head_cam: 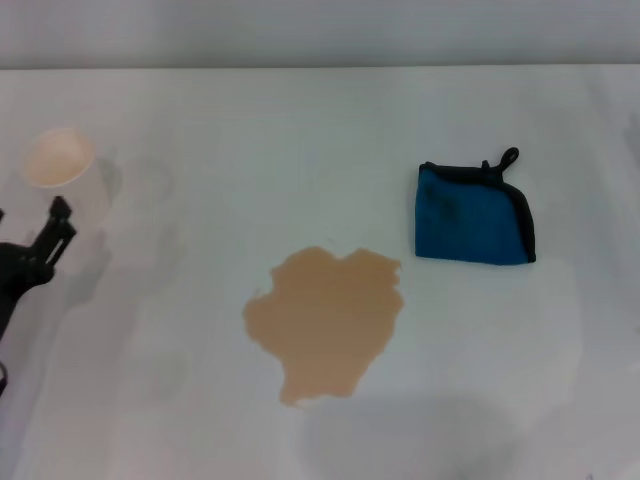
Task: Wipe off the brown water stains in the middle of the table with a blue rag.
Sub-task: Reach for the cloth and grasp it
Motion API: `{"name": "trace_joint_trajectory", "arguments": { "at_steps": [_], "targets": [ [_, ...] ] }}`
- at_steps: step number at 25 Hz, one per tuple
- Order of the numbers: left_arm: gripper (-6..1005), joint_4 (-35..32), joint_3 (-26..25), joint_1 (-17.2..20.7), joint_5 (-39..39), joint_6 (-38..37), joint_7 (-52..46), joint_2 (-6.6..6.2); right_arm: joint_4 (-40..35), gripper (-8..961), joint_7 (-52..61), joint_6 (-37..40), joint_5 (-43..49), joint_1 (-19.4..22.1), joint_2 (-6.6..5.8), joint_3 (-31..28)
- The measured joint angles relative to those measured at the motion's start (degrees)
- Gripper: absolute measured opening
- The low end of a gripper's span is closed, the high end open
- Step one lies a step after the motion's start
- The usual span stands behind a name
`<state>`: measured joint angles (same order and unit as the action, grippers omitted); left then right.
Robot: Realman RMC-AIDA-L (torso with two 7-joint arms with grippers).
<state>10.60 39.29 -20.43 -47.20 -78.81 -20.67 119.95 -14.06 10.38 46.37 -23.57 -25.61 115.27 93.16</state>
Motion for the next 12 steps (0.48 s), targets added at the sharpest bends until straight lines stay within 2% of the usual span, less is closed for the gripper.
{"name": "trace_joint_trajectory", "arguments": {
  "at_steps": [5,12],
  "targets": [
    [892,0.0,0.2,2.6,0.0,-5.0,-2.7,0.01,0.0,868,0.1,0.0,0.0,-0.1,-0.04,-0.1],
    [892,-0.4,0.4,3.2,0.0,-5.4,-7.7,-0.15,-1.6,868,0.5,-0.6,0.0,-0.1,-0.05,0.1]
  ]
}}
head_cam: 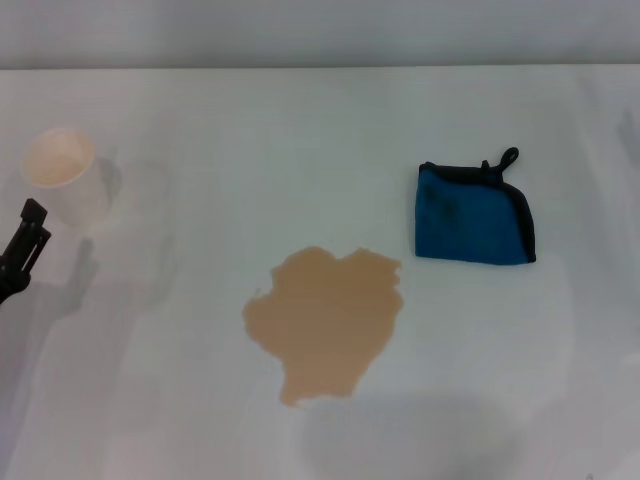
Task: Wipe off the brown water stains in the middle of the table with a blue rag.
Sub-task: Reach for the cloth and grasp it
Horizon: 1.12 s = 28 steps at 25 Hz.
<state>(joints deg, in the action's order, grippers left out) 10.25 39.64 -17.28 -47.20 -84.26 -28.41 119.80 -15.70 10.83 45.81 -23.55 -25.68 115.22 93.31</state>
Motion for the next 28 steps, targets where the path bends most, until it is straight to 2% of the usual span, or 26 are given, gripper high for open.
{"name": "trace_joint_trajectory", "arguments": {
  "at_steps": [5,10,12,16,20,22,24,28],
  "targets": [
    [892,-0.3,0.0,0.0,0.0,-0.4,-1.9,-0.18,-2.6,868,8.2,-1.4,4.5,0.5,-0.69,2.1],
    [892,-2.0,-0.1,-0.3,0.0,-1.4,-2.7,-0.34,-5.3,868,29.5,-0.8,17.6,0.9,-3.13,2.2],
    [892,-3.4,0.1,-0.3,0.0,-1.4,-4.3,-0.44,-6.9,868,41.1,-0.7,24.5,0.8,-5.02,2.2],
    [892,-5.6,0.1,-0.5,-0.1,-1.3,-7.0,-0.59,-7.8,868,63.8,1.5,37.7,-1.5,-10.02,2.1],
    [892,-6.3,0.2,-0.3,-0.2,-1.5,-7.3,-0.55,-7.4,868,83.9,6.9,55.5,-6.6,-15.14,1.8],
    [892,-6.4,0.2,-0.5,-0.2,-1.2,-7.3,-0.58,-6.7,866,90.5,9.2,64.0,-9.8,-17.27,1.6],
    [892,-6.4,0.1,-0.7,-0.1,-1.2,-7.3,-0.55,-6.6,863,94.7,11.8,72.4,-13.4,-19.25,1.0],
    [891,-6.8,0.1,-0.8,-0.2,-1.3,-7.2,-0.56,-6.8,856,100.6,15.1,85.9,-19.7,-21.51,-0.1]
  ]
}}
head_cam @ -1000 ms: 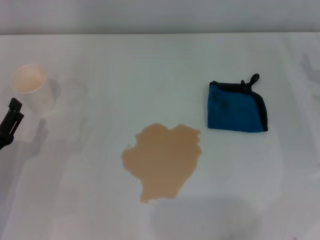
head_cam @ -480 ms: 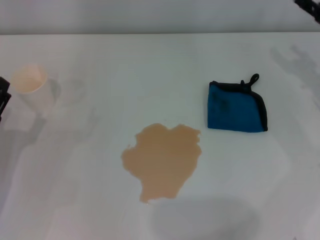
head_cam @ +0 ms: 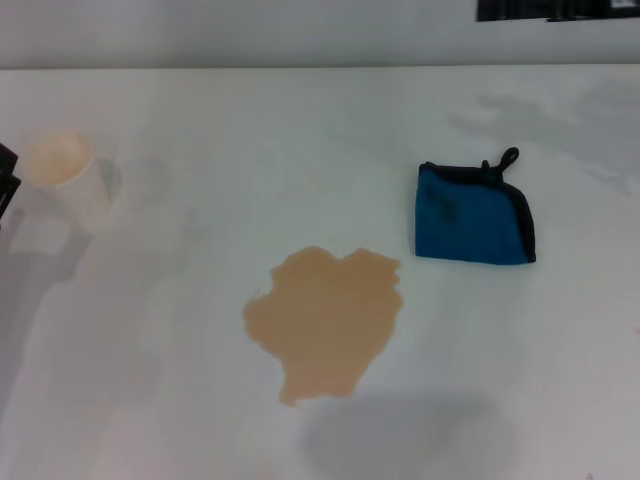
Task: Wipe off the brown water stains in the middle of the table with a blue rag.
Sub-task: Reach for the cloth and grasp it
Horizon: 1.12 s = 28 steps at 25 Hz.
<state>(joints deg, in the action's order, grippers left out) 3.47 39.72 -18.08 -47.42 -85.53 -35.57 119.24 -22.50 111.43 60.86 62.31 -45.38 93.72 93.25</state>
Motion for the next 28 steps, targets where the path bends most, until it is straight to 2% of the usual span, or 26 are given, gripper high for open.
{"name": "trace_joint_trajectory", "arguments": {
  "at_steps": [4,7,11,14,16,20,26,28],
  "targets": [
    [891,-1.2,0.1,-0.1,0.0,0.0,-0.1,-0.02,-0.4,849,5.1,4.0,12.4,-6.4,-1.21,0.0],
    [891,-1.8,0.1,-0.3,-0.1,-0.3,-0.1,-0.04,-1.6,843,9.4,6.3,24.7,-11.1,-1.13,0.0],
    [891,-2.4,0.5,-0.5,-0.9,-0.5,-0.1,-0.06,-4.4,836,15.4,8.9,38.9,-14.6,0.23,-0.1],
    [891,-2.7,1.0,-0.5,-1.2,-1.2,-0.3,-0.18,-5.3,831,17.7,10.8,45.8,-16.4,2.2,-1.1],
    [891,-3.1,1.1,-0.2,-1.2,-1.7,-1.0,-0.23,-6.6,828,18.4,11.8,50.3,-16.8,4.02,-2.4],
    [891,-3.6,1.1,0.0,-1.2,-1.8,-2.9,-0.19,-11.1,817,21.0,12.9,63.3,-16.1,9.2,-6.1],
    [891,-3.3,1.5,0.1,-1.2,-1.8,-3.2,-0.07,-14.4,794,23.1,14.9,87.3,-16.0,19.08,-10.3],
    [891,-3.2,1.5,0.1,-1.2,-1.6,-3.2,-0.05,-14.5,787,23.2,14.3,92.7,-16.1,21.19,-10.2]
  ]
}}
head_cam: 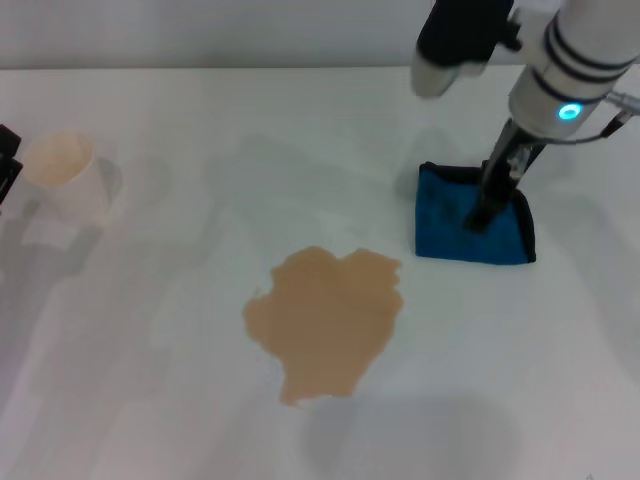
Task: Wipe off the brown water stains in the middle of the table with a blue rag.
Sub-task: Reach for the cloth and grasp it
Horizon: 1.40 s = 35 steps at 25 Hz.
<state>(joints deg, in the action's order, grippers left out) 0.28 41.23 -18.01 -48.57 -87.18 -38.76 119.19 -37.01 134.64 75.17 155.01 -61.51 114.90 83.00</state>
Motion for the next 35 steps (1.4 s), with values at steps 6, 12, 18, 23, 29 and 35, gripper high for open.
{"name": "trace_joint_trajectory", "arguments": {
  "at_steps": [6,12,18,23,29,35],
  "targets": [
    [891,0.1,0.1,0.1,0.0,0.0,0.1,0.13,0.2,764,0.8,-1.2,1.9,-0.2,0.91,0.9],
    [891,0.3,0.1,0.1,-0.3,0.0,0.1,0.16,0.8,751,1.1,-2.2,1.6,-0.3,1.16,1.3],
    [891,0.6,0.1,-0.4,-0.7,0.0,0.2,0.12,5.1,748,1.2,-6.5,-2.9,-0.8,1.22,3.2],
    [891,0.6,0.1,-0.1,-0.7,0.0,0.2,0.17,8.5,748,1.2,-10.6,-6.5,-1.3,1.25,6.4],
    [891,0.6,0.9,0.1,-0.7,0.0,-0.1,0.1,9.1,747,1.2,-12.4,-7.2,-1.3,1.28,7.0],
    [891,0.5,2.0,0.1,-0.7,0.0,-0.2,-0.01,11.1,747,1.3,-12.9,-6.9,-1.8,1.23,6.8]
  ]
}}
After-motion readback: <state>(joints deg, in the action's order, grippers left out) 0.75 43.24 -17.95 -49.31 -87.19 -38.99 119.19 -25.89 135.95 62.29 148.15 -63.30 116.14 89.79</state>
